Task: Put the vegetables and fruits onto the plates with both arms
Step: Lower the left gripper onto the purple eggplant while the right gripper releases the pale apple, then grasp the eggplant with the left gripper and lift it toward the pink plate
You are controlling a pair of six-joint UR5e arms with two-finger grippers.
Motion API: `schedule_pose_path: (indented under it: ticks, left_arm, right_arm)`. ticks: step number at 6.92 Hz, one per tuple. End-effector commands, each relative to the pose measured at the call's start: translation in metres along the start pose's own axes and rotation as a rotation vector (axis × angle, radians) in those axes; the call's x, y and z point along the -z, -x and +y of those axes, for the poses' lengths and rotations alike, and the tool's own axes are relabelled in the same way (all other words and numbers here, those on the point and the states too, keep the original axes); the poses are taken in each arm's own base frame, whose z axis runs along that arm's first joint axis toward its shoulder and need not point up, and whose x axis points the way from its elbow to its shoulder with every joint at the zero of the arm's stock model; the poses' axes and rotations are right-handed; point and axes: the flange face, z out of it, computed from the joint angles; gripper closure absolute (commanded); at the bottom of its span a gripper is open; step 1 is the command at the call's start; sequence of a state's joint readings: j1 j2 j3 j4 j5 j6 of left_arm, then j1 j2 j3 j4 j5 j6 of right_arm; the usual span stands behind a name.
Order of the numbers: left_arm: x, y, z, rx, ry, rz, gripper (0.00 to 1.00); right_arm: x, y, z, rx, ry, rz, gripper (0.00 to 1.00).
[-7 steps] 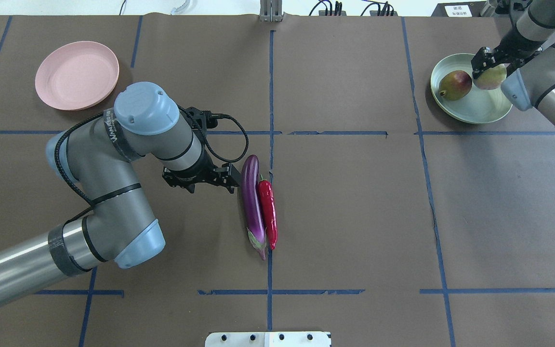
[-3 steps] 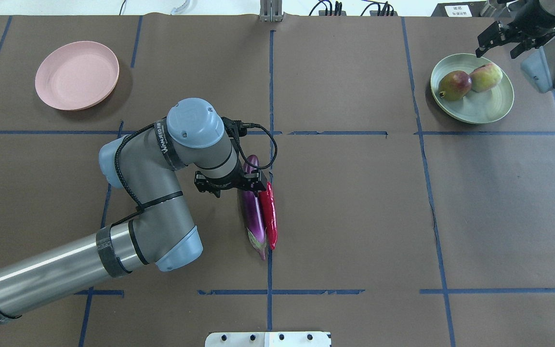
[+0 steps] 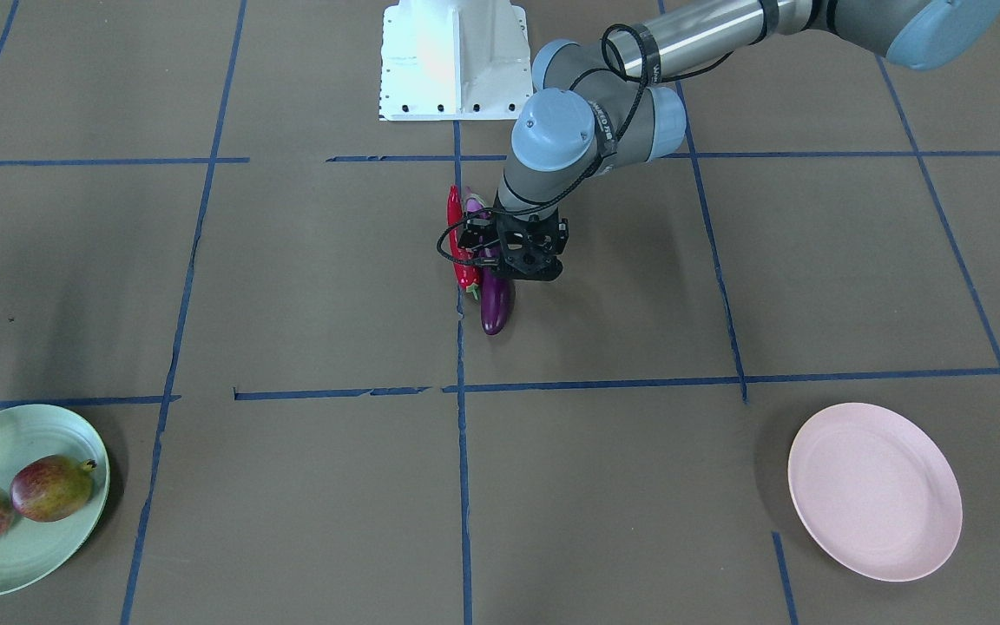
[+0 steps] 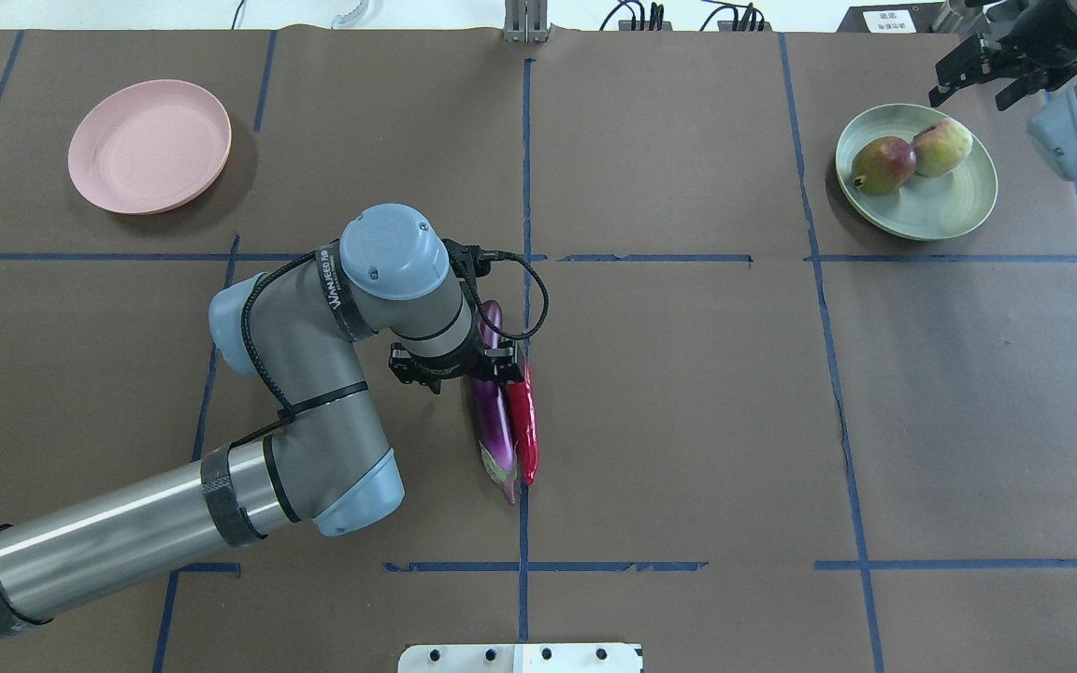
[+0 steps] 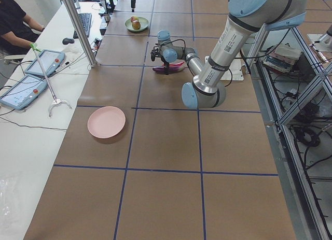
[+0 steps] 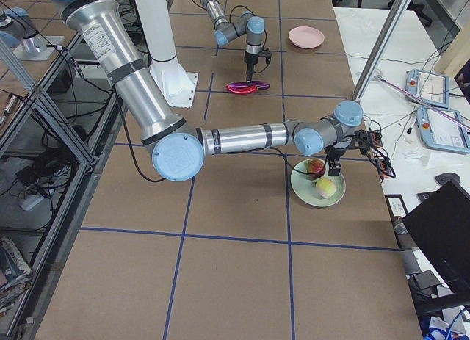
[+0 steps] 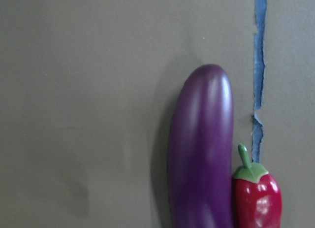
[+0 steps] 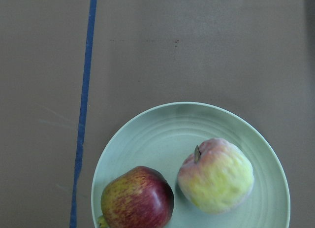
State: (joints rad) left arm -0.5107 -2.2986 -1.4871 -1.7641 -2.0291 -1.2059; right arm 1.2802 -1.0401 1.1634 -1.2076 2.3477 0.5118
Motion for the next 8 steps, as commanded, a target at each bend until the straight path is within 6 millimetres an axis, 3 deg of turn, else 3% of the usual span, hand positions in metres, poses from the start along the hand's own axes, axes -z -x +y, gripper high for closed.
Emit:
schedule_pose_path:
  ticks: [1, 2, 3, 4, 5, 6, 7, 8]
  left_arm:
    - [-0.009, -0.002, 0.009, -0.007, 0.015, -0.007, 0.42]
    - [-0.013, -0.003, 0.012, -0.01, 0.01, -0.014, 0.5]
    - [-0.011, -0.006, 0.012, -0.017, 0.008, -0.008, 0.77]
    - [0.011, -0.001, -0.002, -0.007, -0.024, 0.011, 0.96]
    - [0.065, 0.015, -0.035, 0.018, -0.105, 0.052, 1.0]
    - [0.106, 0.056, -0.068, 0.068, -0.179, 0.055, 1.0]
    - [0.131, 0.122, -0.11, 0.145, -0.242, 0.011, 1.0]
    - [0.145, 0.194, -0.152, 0.218, -0.291, -0.042, 1.0]
  right_arm:
    - [0.008, -0.007, 0.004, -0.011, 0.002, -0.022, 0.0]
    - [0.029, -0.014, 0.002, -0.031, 0.003, -0.064, 0.0]
    - [0.053, 0.002, 0.005, -0.059, 0.017, -0.065, 0.0]
    - [0.079, 0.025, 0.014, -0.083, 0.034, -0.054, 0.0]
    - [0.097, 0.03, 0.048, -0.095, 0.031, -0.039, 0.0]
    - [0.105, 0.016, 0.098, -0.086, 0.024, -0.046, 0.0]
    - [0.114, 0.004, 0.145, -0.085, 0.02, -0.046, 0.0]
    - [0.119, -0.003, 0.176, -0.086, 0.024, -0.047, 0.0]
